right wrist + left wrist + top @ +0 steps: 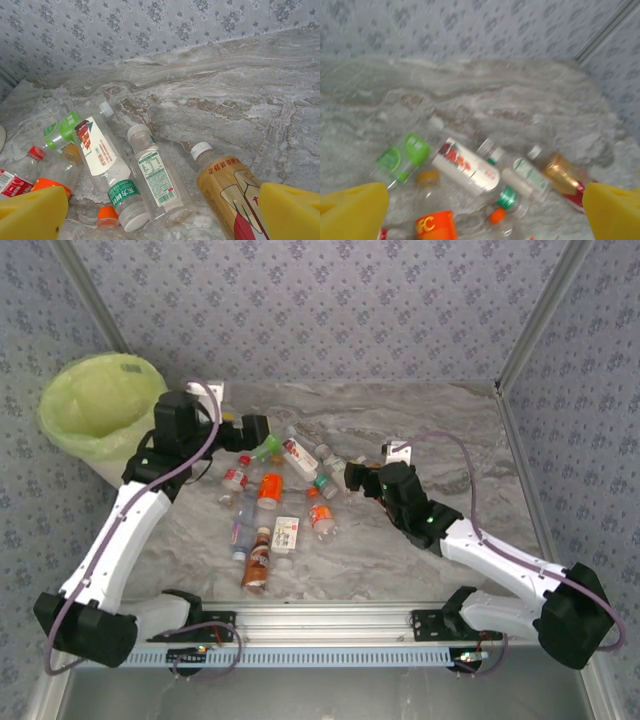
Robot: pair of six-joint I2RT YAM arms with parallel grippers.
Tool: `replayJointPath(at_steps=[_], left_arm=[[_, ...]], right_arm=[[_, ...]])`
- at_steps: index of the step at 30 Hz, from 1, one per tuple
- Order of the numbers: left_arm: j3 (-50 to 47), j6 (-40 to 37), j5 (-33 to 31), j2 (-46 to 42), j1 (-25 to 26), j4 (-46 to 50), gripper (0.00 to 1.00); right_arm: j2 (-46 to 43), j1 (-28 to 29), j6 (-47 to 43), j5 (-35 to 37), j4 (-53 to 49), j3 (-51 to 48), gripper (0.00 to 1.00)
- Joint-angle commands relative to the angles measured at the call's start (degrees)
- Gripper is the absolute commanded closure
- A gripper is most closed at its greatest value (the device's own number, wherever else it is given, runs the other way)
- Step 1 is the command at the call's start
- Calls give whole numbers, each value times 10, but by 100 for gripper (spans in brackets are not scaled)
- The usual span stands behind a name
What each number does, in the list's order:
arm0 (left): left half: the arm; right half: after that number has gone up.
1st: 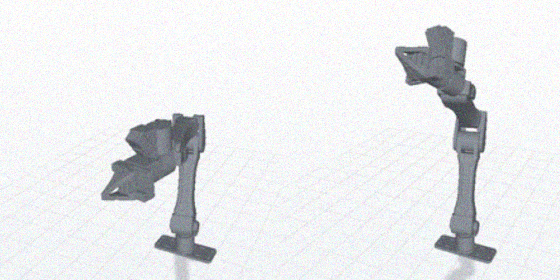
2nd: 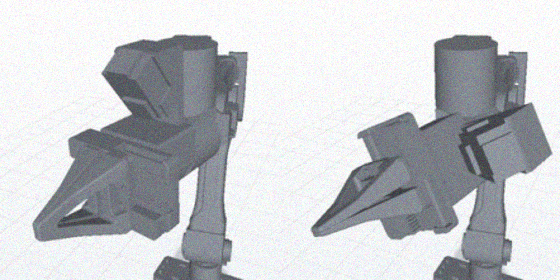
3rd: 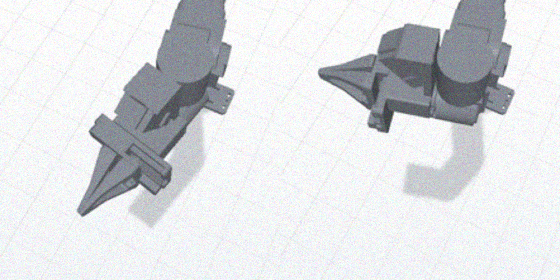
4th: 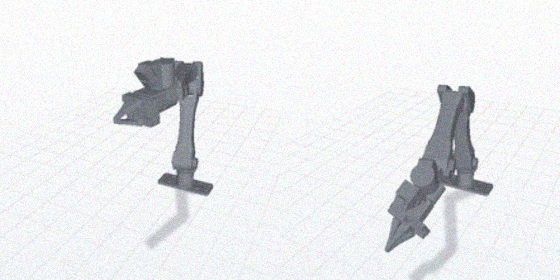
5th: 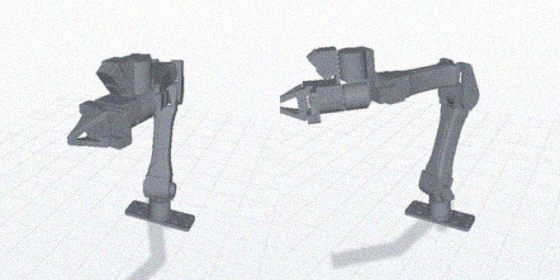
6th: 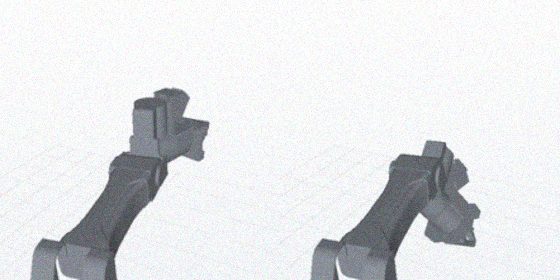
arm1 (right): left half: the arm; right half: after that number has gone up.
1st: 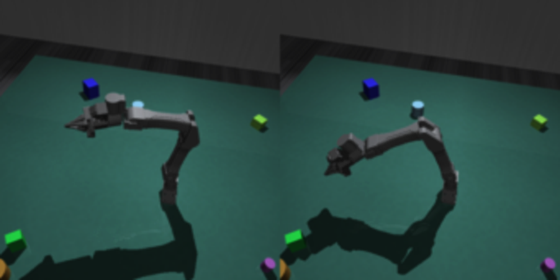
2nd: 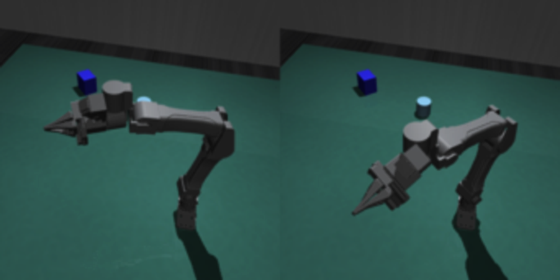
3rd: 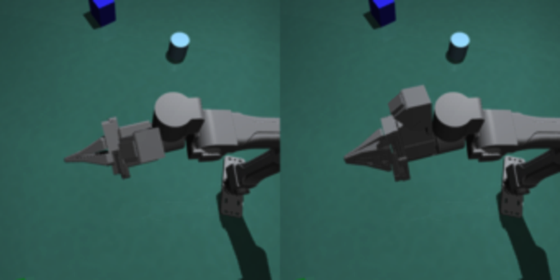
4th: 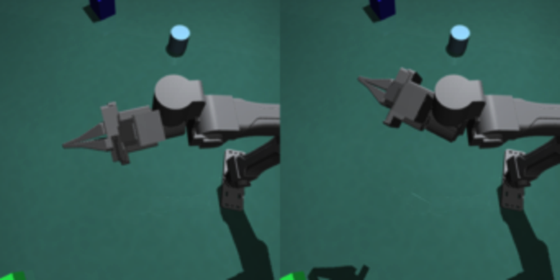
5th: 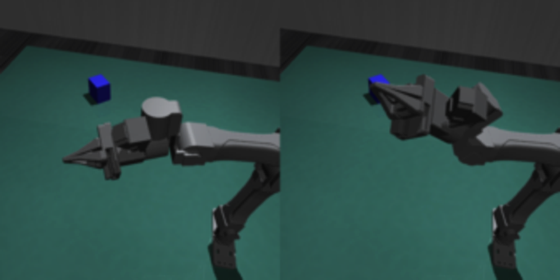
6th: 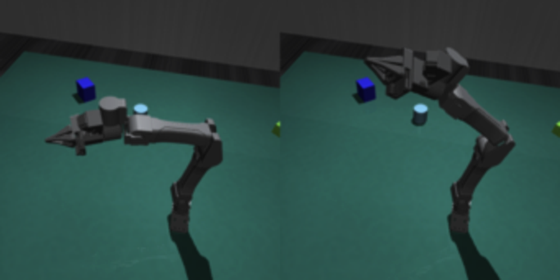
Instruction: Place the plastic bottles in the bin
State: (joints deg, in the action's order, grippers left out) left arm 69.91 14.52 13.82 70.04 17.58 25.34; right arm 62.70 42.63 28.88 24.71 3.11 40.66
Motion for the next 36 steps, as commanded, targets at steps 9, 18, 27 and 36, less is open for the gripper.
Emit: replayJointPath(at_steps=[9, 18, 27, 36], left_arm=[[82, -28, -136, 184, 1, 217, 1], [108, -24, -183, 291, -16, 264, 8], [109, -32, -174, 351, -40, 251, 19], [94, -32, -170, 384, -52, 218, 28]], right_arm=[[-33, -3, 3, 25, -13, -1, 0], [-45, -2, 12, 26, -21, -10, 0], [-56, -2, -1, 13, -8, -19, 0], [-58, -3, -4, 12, -16, -17, 0]])
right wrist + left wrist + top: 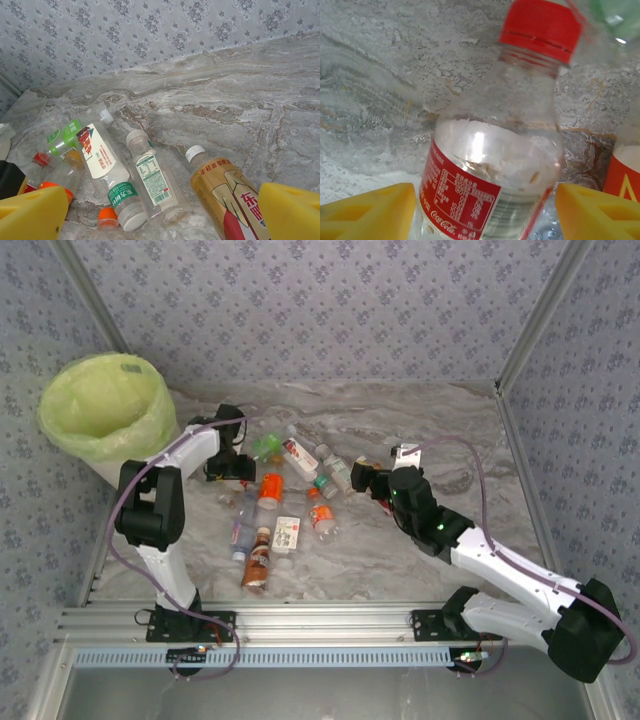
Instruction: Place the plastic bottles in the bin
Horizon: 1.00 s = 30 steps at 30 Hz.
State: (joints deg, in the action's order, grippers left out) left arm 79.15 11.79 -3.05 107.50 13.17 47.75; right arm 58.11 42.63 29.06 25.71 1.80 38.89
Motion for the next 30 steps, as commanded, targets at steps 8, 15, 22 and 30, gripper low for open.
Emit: replayJointPath(at_steps=[8, 15, 22, 30], left_arm=[[-15, -7, -4, 34, -13, -42, 32], [-18, -10, -9, 52, -13, -55, 26], [-29, -15, -7, 33, -13, -69, 37], [-35, -4, -31, -34, -12, -70, 43]], right_arm=[[-11, -2, -5, 16, -5, 1, 0], [-12, -1, 3, 21, -10, 0, 0], [-13, -1, 10, 22, -17, -2, 0], [-13, 2, 7, 28, -13, 0, 0]])
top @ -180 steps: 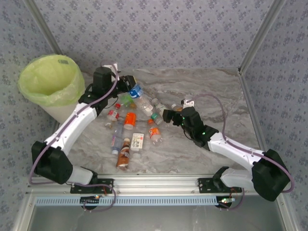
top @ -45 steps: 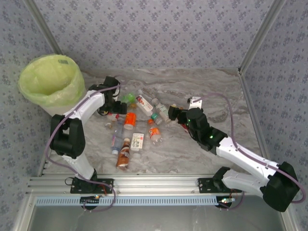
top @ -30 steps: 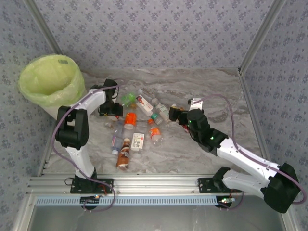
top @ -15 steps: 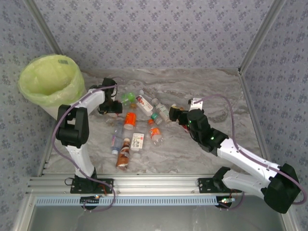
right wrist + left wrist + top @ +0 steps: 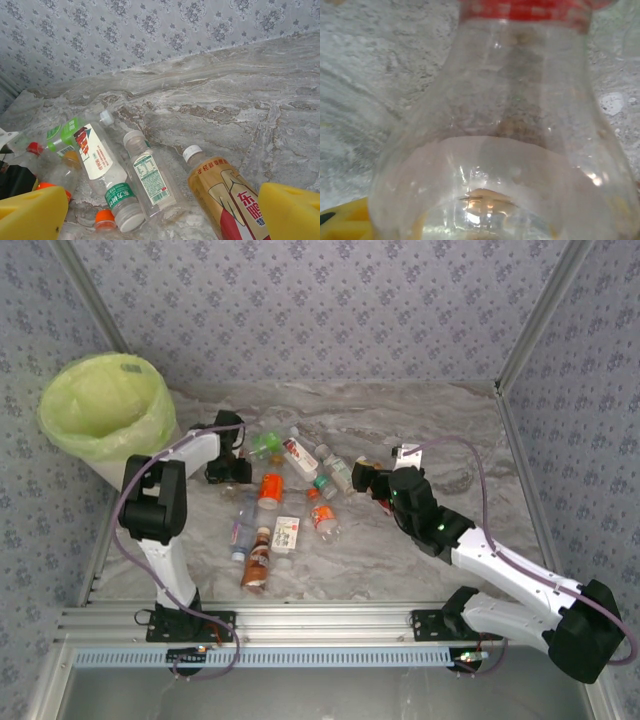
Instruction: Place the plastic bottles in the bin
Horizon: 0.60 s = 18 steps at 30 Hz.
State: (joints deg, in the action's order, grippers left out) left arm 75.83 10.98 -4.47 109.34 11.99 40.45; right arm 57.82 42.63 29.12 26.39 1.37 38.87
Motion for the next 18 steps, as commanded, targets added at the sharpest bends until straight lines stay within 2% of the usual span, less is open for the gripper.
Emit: replayJointPath(at_steps=[1, 6, 12, 18], left_arm=[[-2, 5, -17, -63, 1, 3, 44], [-6, 15, -47, -144, 19, -6, 47], [1, 10, -45, -233, 71, -42, 48], [41, 8, -27, -288, 83, -71, 49]], right_arm=[[-10, 2, 7, 22, -7, 0, 0], [-8, 3, 8, 34, 2, -2, 0], [-2, 3, 10, 41, 5, 1, 0], [-2, 4, -10, 22, 28, -4, 0]])
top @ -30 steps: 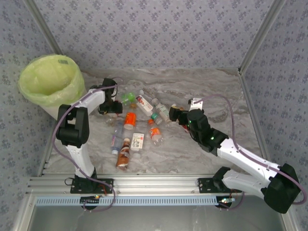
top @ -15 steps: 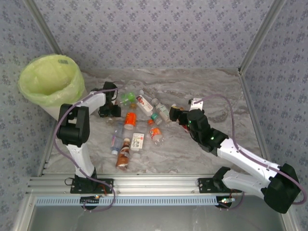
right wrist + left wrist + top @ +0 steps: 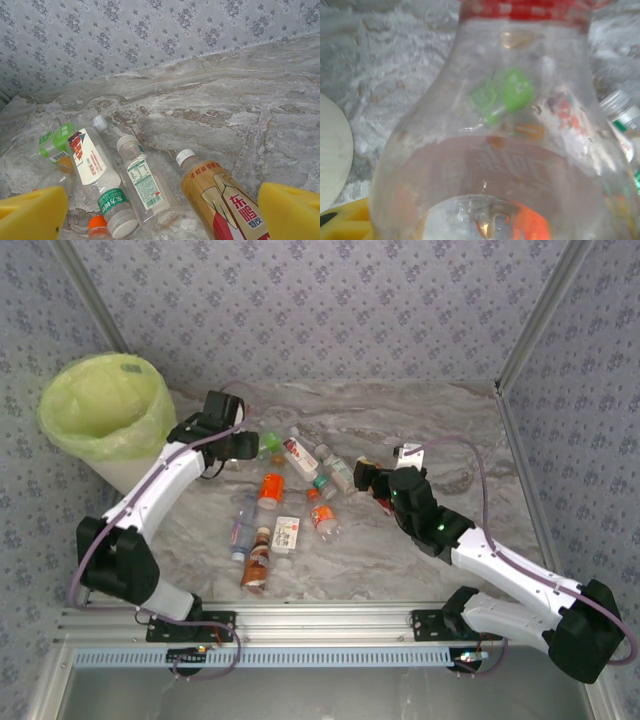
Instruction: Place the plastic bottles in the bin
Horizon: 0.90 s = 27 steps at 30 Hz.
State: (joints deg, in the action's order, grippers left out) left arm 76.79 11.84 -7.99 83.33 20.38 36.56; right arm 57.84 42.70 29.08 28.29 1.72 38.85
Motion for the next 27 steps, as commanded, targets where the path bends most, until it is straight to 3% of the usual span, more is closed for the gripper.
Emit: replayJointPath(at_steps=[1, 8, 13, 16, 18, 27], left_arm=[[40, -4, 12, -33, -1, -37, 50], [116, -38, 7, -58, -2, -56, 50], [167, -65, -60, -75, -2, -57, 50], [189, -70, -134, -78, -7, -61, 51], [203, -73, -168, -79, -21, -64, 51], [219, -49, -185, -67, -127, -62, 51]], right_arm=[[-3, 3, -16, -5, 31, -5, 0], [-8, 10, -23, 2, 54, -11, 0], [-13, 9, -17, 11, 48, -9, 0], [-13, 9, -15, 11, 47, -9, 0], [-13, 9, -15, 11, 49, -7, 0], [-16, 15, -61, -16, 86, -17, 0]])
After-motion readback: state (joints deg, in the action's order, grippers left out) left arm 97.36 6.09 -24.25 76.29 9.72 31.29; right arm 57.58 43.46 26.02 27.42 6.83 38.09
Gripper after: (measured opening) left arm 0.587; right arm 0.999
